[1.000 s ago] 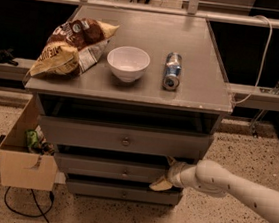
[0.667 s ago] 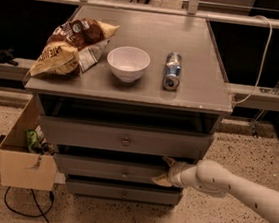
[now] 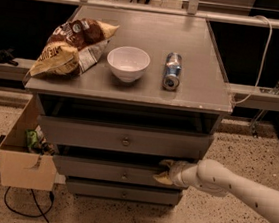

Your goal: Open middle drawer

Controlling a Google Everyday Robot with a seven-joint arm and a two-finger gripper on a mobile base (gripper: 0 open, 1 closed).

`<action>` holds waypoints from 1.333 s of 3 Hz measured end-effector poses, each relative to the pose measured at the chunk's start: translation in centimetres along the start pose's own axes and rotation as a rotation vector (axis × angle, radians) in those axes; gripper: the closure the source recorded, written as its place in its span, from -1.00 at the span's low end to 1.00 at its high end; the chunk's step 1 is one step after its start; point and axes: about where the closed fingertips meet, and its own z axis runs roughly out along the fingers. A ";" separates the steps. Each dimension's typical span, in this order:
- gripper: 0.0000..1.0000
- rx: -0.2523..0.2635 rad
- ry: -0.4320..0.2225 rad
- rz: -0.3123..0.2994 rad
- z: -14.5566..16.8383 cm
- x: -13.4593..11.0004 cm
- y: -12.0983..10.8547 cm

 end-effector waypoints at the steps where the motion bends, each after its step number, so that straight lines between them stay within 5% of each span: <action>1: 1.00 0.000 0.000 0.000 0.0 0.0 0.0; 4: 1.00 0.000 0.000 0.000 -0.4 -0.3 -0.2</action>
Offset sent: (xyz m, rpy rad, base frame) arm 0.0000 0.0000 0.0000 0.0000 0.0000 0.0000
